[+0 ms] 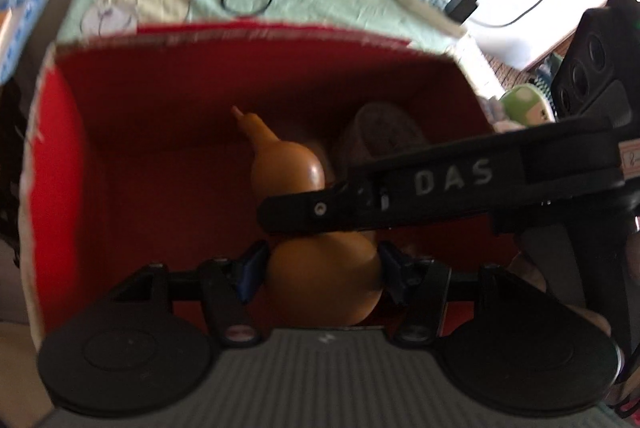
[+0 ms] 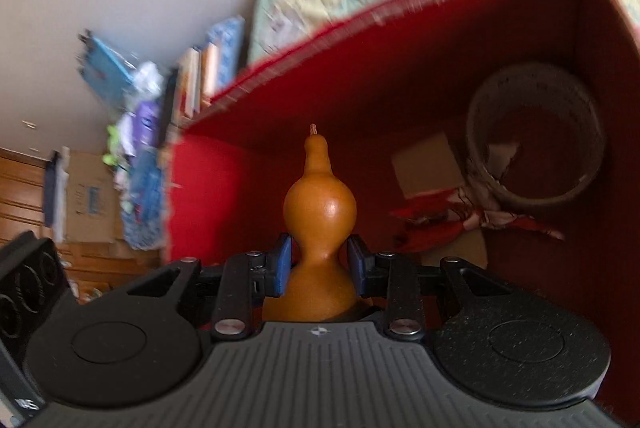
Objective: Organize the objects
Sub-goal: 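Lower the gourd into the box beside the tape roll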
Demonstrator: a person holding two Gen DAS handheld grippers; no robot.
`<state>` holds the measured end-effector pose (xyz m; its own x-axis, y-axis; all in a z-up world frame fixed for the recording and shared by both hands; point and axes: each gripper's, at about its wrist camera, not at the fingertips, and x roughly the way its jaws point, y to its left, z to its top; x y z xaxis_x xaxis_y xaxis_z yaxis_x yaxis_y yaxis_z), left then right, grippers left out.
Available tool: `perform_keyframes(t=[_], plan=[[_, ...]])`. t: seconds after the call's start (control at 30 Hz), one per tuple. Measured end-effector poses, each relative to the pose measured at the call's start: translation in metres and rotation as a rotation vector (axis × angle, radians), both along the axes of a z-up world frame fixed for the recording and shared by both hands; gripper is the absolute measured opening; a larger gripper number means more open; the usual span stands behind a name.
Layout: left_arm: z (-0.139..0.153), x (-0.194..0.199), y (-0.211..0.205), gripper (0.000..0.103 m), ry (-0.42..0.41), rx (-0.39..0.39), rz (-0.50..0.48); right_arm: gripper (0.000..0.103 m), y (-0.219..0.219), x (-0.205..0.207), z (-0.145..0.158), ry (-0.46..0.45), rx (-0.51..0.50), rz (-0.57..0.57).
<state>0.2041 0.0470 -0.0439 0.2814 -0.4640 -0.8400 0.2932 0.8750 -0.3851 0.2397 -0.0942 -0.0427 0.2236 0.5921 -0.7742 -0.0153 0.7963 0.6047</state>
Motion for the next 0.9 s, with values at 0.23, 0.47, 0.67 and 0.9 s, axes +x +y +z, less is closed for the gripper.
perform_keyframes(t=[0.23, 0.47, 0.67, 0.9], plan=[[-0.014, 0.01, -0.005, 0.059, 0.035, 0.044, -0.024, 0.032, 0.009, 0.003, -0.019, 0.057, -0.107, 0.028], [-0.018, 0.015, -0.006, 0.058, 0.047, 0.06, -0.07, 0.03, 0.015, 0.001, -0.023, 0.059, -0.195, 0.055], [-0.02, 0.017, -0.008, 0.059, 0.048, 0.072, -0.074, 0.029, 0.014, -0.003, -0.022, 0.06, -0.209, 0.06], [-0.018, 0.017, -0.007, 0.067, 0.033, 0.069, -0.085, 0.03, 0.012, -0.013, -0.013, 0.03, -0.233, 0.081]])
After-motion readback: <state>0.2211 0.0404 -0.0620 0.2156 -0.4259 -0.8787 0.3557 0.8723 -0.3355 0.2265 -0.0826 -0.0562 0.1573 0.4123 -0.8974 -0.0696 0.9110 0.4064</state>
